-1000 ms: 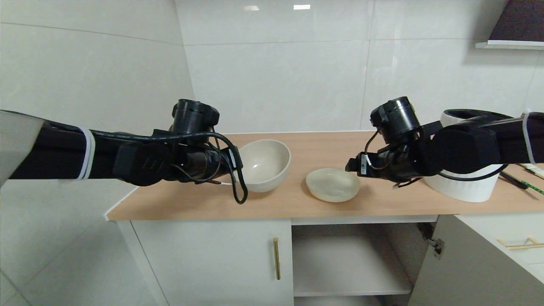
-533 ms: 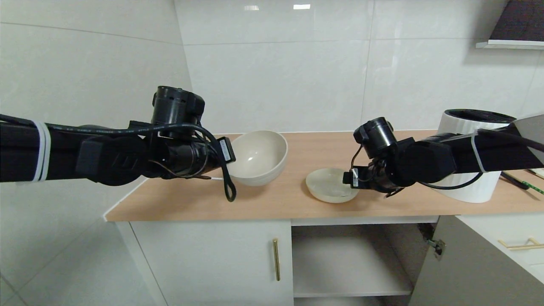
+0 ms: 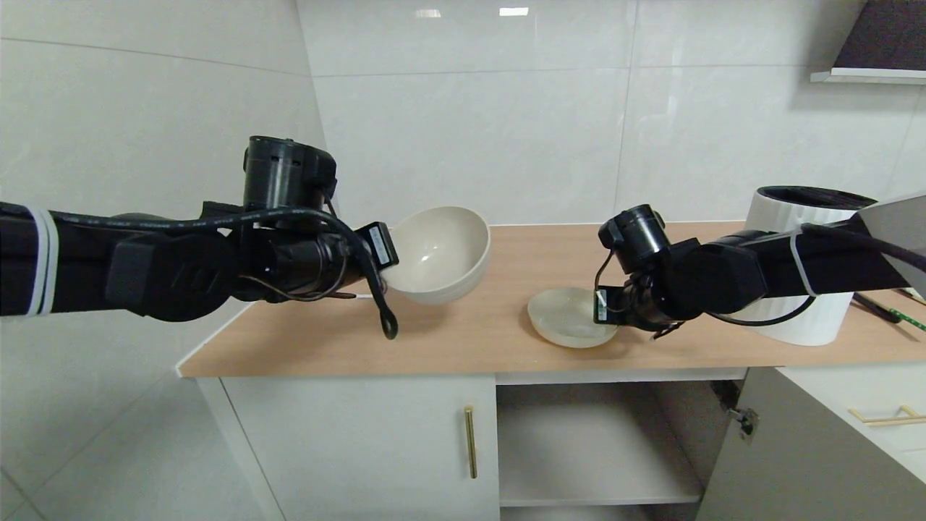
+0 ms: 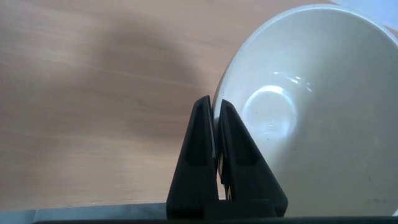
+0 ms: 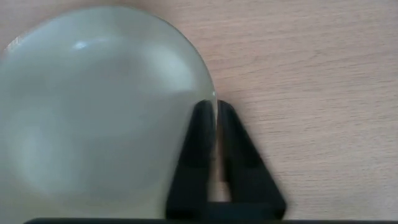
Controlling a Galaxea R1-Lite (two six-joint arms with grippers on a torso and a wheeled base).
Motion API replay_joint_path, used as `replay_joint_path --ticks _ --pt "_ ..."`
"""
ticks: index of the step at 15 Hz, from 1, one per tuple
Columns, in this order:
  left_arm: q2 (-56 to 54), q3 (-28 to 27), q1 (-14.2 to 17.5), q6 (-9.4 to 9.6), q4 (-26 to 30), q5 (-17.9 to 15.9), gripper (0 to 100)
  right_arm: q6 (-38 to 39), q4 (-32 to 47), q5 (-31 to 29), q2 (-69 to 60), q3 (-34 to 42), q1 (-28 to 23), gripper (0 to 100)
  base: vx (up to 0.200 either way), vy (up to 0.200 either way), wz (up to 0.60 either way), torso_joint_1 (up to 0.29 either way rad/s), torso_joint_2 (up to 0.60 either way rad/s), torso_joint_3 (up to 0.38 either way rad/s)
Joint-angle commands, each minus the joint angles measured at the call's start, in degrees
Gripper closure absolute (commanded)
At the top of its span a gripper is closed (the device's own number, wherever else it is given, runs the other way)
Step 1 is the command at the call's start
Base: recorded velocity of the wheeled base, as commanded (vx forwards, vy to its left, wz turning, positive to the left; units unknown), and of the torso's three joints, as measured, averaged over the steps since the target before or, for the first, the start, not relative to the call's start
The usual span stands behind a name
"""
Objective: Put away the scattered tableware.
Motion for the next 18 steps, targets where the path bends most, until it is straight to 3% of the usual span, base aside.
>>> replay_joint_path --ticks 1,3,5,8,11,15,18 --pt "-2.04 4.08 -0.02 1.84 -4.89 -2.75 100 0.20 0.15 0.01 -1.04 0.12 0.10 100 0.000 0.000 0.00 0.000 0.00 0.000" --pt "-3.88 6.72 -0.02 3.86 -6.56 -6.09 100 1.08 0.24 0.01 -2.27 0.21 0.10 100 0.000 0.000 0.00 0.000 0.00 0.000" --pt "-5.20 7.78 -0.02 3.95 -5.24 -6.26 100 2.05 3.22 1.68 -5.78 1.35 0.19 100 0.000 0.000 0.00 0.000 0.00 0.000" --pt "-7.58 7.42 0.06 4.03 4.78 -6.09 100 3.72 8.85 11.87 -14.84 4.60 0.28 100 0.000 0.000 0.00 0.000 0.00 0.000" --pt "-8.98 7.78 -0.02 4.03 8.82 -6.26 100 3.98 14.91 12.84 -20.46 6.62 0.63 100 0.000 0.000 0.00 0.000 0.00 0.000" --pt "-11.00 11.12 -1.34 4.83 9.79 -6.70 100 3.54 14.21 16.53 -26.18 16.56 0.54 100 0.000 0.000 0.00 0.000 0.00 0.000" --pt "-11.27 12.87 -2.66 4.83 9.79 -6.70 100 3.46 14.12 16.53 -27.58 18.05 0.54 100 0.000 0.000 0.00 0.000 0.00 0.000"
